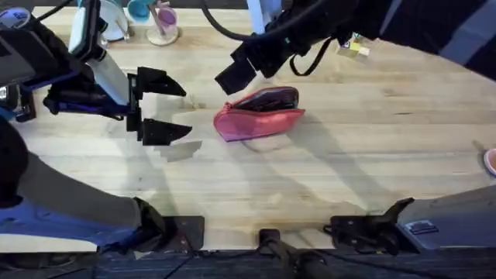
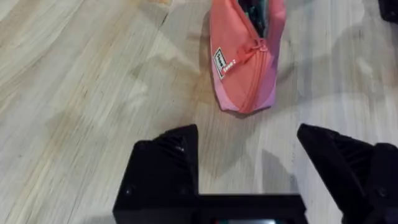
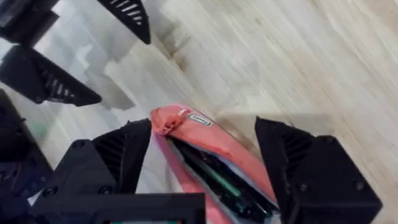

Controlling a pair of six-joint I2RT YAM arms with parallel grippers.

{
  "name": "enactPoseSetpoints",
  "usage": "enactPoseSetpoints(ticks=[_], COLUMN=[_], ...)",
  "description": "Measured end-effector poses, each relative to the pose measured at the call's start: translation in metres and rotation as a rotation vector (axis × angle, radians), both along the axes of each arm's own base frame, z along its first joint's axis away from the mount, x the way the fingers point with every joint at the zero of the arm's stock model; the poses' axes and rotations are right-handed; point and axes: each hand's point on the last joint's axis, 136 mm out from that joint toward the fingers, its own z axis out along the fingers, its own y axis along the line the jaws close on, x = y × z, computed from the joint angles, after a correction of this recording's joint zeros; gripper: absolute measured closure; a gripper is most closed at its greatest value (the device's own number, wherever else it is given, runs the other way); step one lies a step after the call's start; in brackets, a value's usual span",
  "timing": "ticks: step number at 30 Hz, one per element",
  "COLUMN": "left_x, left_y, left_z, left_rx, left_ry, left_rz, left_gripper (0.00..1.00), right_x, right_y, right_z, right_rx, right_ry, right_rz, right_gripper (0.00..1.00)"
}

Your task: Unzip the bag, pick up the pens from the table one at a time and place them inside, then zip the bag closed.

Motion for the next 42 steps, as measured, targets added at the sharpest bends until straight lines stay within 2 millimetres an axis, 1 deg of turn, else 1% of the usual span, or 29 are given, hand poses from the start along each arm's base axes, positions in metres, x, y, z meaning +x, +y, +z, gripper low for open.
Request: enactPoseSetpoints(ticks=[4, 6, 12, 14, 20, 23, 30, 38, 42], left_x=[0.0, 0.0, 0.0, 0.0, 0.0, 0.0, 0.0, 0.0, 0.0], left_y=[0.0, 0.0, 0.0, 0.0, 0.0, 0.0, 0.0, 0.0, 0.0], left_z=[0.0, 0.0, 0.0, 0.0, 0.0, 0.0, 0.0, 0.0, 0.0], left_rx=[0.0, 0.001, 0.001, 0.001, 0.001, 0.001, 0.001, 0.001, 0.001], left_ry=[-0.001, -0.003, -0.004, -0.003, -0.003, -0.003, -0.003, -0.003, -0.004], left_rz=[-0.001, -0.002, -0.002, -0.002, -0.002, -0.002, -0.002, -0.002, -0.002], left_gripper=[0.007, 0.007, 0.008, 0.008, 0.007, 0.007, 0.007, 0.007, 0.007], right_x=[-0.005, -0.005, -0.004, -0.004, -0.004, -0.004, -0.005, -0.011, -0.015], right_y=[0.004, 0.006, 0.011, 0.012, 0.013, 0.013, 0.012, 0.012, 0.016], right_z=[0.0, -0.004, -0.03, -0.035, -0.034, -0.034, -0.035, -0.038, -0.045], right_rx=[0.019, 0.023, 0.015, 0.015, 0.047, 0.052, 0.056, 0.04, 0.027], right_ry=[0.024, 0.043, 0.146, 0.167, 0.233, 0.244, 0.256, 0.28, 0.293], right_rz=[0.02, 0.018, -0.034, -0.049, -0.138, -0.154, -0.169, -0.166, -0.155], right_gripper=[0.005, 0.005, 0.005, 0.005, 0.005, 0.006, 0.005, 0.005, 0.005])
